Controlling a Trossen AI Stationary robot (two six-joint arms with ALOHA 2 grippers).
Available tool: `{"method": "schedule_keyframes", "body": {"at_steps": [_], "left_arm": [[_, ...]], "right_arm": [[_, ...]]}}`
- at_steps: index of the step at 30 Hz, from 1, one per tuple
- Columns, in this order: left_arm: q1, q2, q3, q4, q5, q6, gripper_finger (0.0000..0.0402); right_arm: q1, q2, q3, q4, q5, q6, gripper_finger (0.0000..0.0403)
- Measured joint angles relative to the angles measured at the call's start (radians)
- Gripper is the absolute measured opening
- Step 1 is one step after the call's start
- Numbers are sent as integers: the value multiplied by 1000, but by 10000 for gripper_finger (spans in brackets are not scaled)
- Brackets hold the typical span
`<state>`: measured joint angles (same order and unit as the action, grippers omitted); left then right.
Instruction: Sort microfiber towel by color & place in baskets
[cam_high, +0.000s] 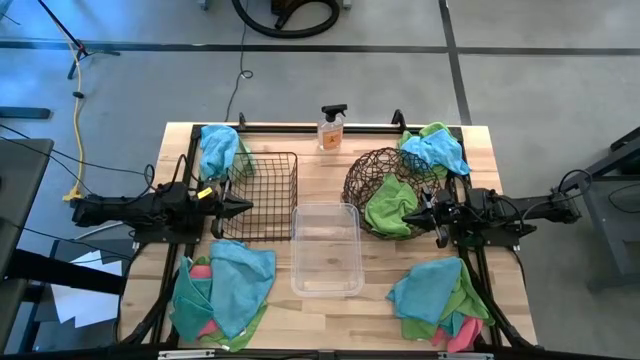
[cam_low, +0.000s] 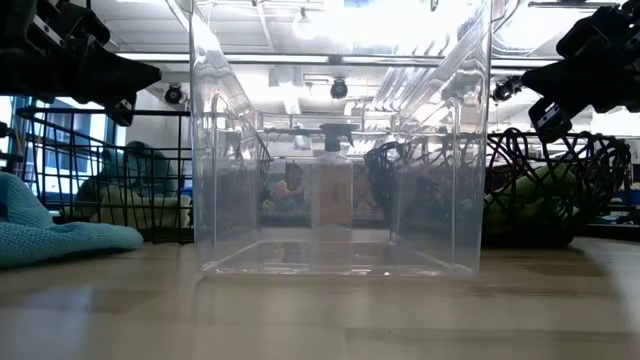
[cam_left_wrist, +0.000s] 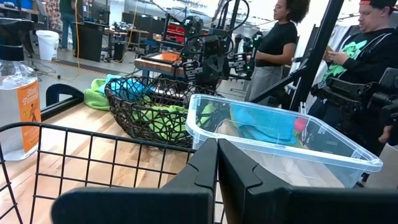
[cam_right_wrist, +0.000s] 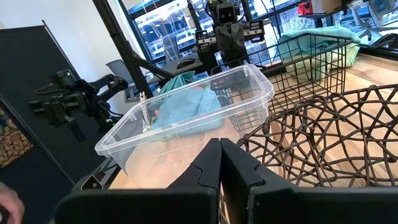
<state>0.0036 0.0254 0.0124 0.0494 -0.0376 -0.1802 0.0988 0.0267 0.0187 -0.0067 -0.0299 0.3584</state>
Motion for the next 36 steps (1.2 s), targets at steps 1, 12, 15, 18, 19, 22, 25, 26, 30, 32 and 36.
{"method": "schedule_keyframes", "body": {"at_steps": [1,12,15,18,19,22,25,26,30,32,36], "left_arm": [[0,0,0,0,0,0,1],[0,0,0,0,-1,0,1],[0,0,0,0,-1,0,1],[0,0,0,0,-1,0,1],[0,0,0,0,-1,0,1],[0,0,0,0,-3,0,1],[0,0,0,0,-4,0,1],[0,0,0,0,-4,0,1],[0,0,0,0,-4,0,1],[0,0,0,0,-4,0,1],[0,0,0,0,-4,0,1]], "right_arm": [[0,0,0,0,0,0,0],[0,0,-1,335,69,192,0],[0,0,-1,564,199,236,0],[0,0,-1,724,281,188,0],[0,0,-1,759,292,178,0],[0,13,37,715,344,161,1],[-1,91,144,504,447,164,7],[-4,133,189,421,488,159,13],[-68,337,393,129,628,157,56],[-140,440,498,-25,641,174,87],[-350,641,694,-333,581,282,154]]}}
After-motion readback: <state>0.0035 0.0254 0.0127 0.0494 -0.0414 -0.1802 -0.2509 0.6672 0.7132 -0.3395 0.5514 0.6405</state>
